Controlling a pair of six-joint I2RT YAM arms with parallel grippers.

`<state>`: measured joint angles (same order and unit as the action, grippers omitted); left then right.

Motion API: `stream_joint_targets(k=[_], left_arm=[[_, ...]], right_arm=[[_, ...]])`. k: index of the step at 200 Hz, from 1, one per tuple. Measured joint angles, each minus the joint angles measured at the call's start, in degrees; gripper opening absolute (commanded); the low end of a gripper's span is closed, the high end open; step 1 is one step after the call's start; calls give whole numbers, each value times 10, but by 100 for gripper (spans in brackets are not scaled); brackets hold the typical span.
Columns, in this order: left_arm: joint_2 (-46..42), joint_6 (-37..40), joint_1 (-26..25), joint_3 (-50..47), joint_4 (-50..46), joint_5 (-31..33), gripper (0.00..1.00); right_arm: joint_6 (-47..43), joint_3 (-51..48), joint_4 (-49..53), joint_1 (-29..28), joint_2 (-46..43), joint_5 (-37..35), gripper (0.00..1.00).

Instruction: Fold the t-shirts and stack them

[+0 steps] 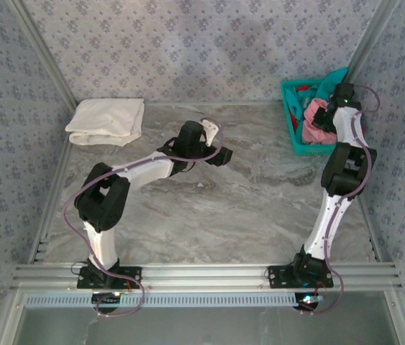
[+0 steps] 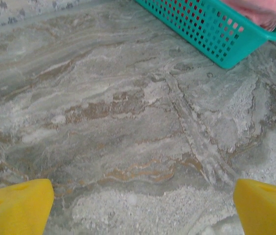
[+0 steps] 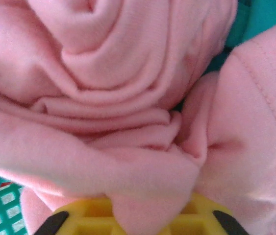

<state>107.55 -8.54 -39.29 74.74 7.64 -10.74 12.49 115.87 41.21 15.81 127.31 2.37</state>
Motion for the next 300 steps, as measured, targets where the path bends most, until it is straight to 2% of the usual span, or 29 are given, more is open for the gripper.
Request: stream_joint_targets(k=[14,40,82,103,129,159,180,203,213,226,245,258,269,284,300], left_arm=[[-19,-6,0,-17,1,0,95],[-80,-11,0,-46,16,0,95],[-213,-12,5,-76,61,-5,96],[-273,-11,16,-97,75,-7,96],[-332,-11,42,-149,84,-7,96],[-386,-10,80,-232,85,-4,94],[-417,-10,110,-286,79,-4,91],[-440,-10,138,-335,71,-4,86],[-441,-10,145,-351,72,-4,84],[-436,-11,150,-368,76,-5,68],[-410,-4,150,-375,76,-13,53],[-386,3,150,-375,80,-18,54],[-368,4,150,-375,80,-17,60],[-348,5,150,-375,79,-18,60],[-334,5,148,-375,80,-23,66]], right_arm=[[2,-8,2,-5,-23,-11,3],[2,-28,2,-22,-100,-42,0],[-6,-21,9,-84,-236,-102,0],[-25,-18,13,-151,-293,-140,0],[-44,-16,24,-261,-351,-158,0],[-37,-82,-15,-392,-428,-110,0],[-7,-160,-69,-446,-462,-45,0],[41,-222,-116,-448,-445,-2,0],[63,-247,-137,-442,-422,19,13],[86,-264,-150,-435,-382,37,24],[109,-268,-154,-426,-311,58,35],[124,-278,-160,-415,-273,65,46],[130,-288,-160,-403,-252,65,46],[135,-297,-159,-389,-237,63,47],[135,-303,-158,-379,-236,60,47]])
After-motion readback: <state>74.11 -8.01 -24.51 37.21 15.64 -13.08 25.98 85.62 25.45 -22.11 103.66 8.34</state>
